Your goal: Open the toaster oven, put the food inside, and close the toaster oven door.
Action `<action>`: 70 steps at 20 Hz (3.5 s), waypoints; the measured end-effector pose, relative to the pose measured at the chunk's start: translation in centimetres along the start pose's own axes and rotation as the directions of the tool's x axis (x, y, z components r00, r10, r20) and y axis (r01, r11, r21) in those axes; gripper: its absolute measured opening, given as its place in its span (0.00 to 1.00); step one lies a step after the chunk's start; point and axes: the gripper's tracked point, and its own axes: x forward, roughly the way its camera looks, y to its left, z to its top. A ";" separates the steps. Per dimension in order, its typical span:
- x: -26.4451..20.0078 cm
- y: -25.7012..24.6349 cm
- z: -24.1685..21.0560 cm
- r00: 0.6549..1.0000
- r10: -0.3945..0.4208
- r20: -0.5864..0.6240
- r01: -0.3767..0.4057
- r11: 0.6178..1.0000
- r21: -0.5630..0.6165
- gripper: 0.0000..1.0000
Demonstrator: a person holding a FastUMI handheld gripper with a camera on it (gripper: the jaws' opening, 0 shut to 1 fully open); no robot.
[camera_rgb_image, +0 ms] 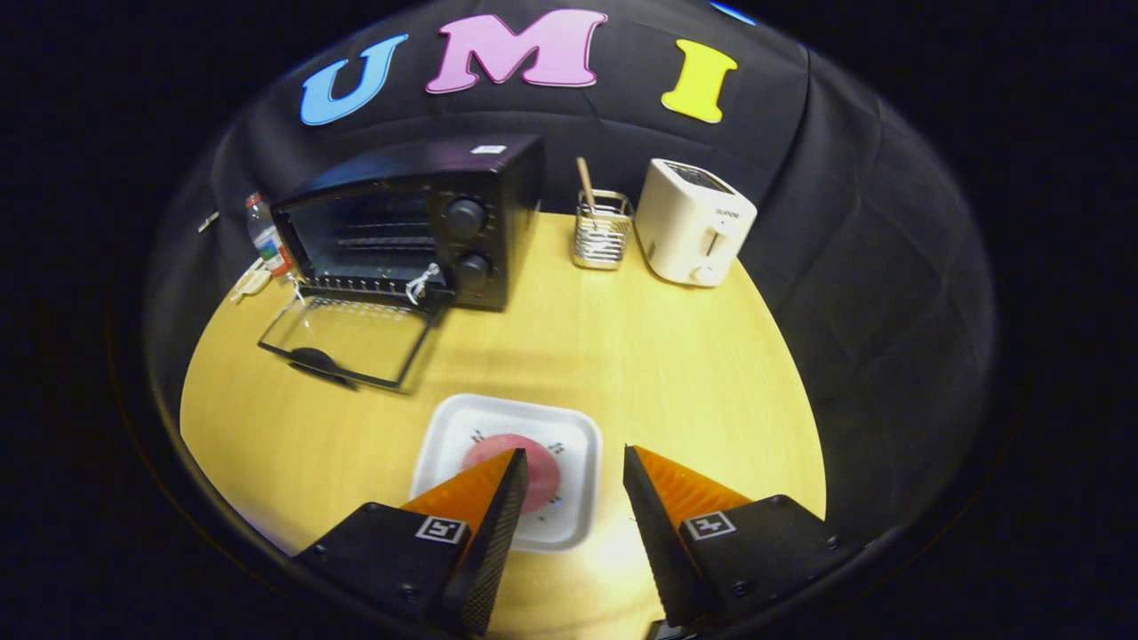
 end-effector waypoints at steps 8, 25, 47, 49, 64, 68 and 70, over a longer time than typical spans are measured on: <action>5.3 0.6 -4.5 0.970 0.125 -0.209 -0.124 0.992 0.017 0.53; 6.5 1.7 -5.9 0.758 0.460 -0.462 -0.275 0.868 0.412 0.05; -2.6 11.5 0.1 0.836 0.545 0.063 -0.290 0.341 0.894 0.05; -2.0 14.4 2.0 0.840 0.536 0.085 -0.281 0.295 0.913 0.05; 8.7 27.1 14.3 0.958 0.248 0.146 -0.149 -0.007 0.989 0.05; 11.5 27.9 16.4 0.975 0.194 0.106 -0.100 -0.043 0.994 0.05; 12.3 28.1 17.0 0.980 0.172 0.096 -0.087 -0.062 0.994 0.05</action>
